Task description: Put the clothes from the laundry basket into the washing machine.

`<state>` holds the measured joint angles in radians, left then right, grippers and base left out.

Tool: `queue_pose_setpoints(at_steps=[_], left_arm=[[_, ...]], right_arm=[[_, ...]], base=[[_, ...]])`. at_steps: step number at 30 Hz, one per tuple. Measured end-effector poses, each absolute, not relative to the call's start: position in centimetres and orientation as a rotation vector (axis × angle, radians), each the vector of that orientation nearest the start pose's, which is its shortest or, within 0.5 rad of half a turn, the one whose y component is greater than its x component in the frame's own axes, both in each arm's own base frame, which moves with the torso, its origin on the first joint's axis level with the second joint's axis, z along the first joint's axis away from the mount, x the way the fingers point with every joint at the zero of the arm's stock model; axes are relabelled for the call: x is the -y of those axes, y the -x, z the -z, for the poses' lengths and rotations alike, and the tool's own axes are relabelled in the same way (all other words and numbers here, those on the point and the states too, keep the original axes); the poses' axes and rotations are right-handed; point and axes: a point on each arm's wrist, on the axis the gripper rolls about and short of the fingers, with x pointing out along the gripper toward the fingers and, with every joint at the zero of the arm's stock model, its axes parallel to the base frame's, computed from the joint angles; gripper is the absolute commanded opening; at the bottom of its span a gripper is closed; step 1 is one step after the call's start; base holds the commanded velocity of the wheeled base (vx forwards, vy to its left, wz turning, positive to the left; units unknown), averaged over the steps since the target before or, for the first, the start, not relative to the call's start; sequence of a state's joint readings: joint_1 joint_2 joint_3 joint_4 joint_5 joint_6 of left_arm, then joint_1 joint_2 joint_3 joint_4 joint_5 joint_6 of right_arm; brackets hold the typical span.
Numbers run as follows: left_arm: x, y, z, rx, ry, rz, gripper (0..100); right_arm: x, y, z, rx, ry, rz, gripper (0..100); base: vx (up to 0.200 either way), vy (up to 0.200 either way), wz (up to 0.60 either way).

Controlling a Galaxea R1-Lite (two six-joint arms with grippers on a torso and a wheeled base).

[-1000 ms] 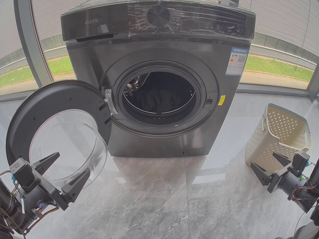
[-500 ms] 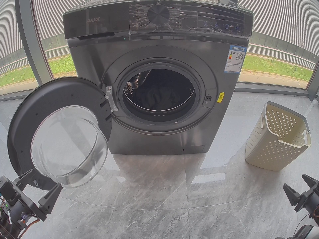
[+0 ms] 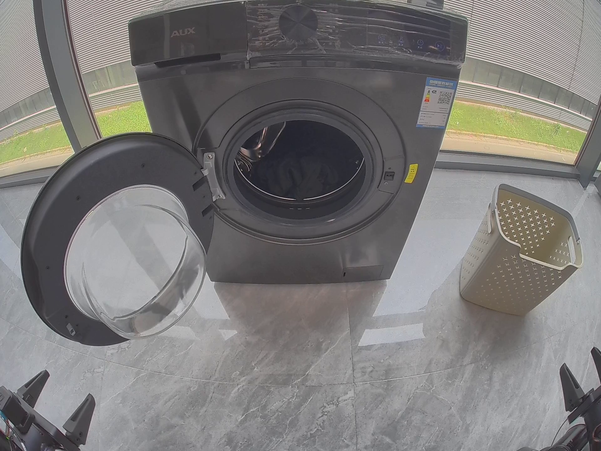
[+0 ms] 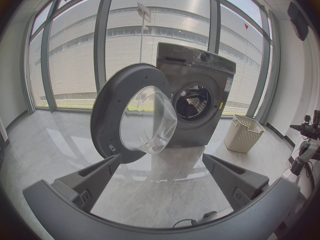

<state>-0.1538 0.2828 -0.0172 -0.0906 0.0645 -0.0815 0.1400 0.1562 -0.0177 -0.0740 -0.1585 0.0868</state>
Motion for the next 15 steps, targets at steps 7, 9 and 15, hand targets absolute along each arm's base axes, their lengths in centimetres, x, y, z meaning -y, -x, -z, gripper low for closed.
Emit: queue_pose_setpoints(at_steps=[7,9,15], left_arm=[[0.3,1.1,-8.7,-0.095,0.025,0.117,100],[0.4,1.4,-8.5,-0.087,0.022,0.115,100],[0.4,1.7,-8.3,-0.067,0.014,0.079,100]], right_arm=[[0.5,1.5,-8.9,-0.021,-0.053,0.045,100],[0.5,1.6,-8.9,-0.016,-0.043,0.053,100],[0.3,1.8,-8.6,-0.011,-0.02,0.071,100]], base=[[0.0,0.0,0.0],[0.0,0.1,0.0],[0.0,0.2,0.0]])
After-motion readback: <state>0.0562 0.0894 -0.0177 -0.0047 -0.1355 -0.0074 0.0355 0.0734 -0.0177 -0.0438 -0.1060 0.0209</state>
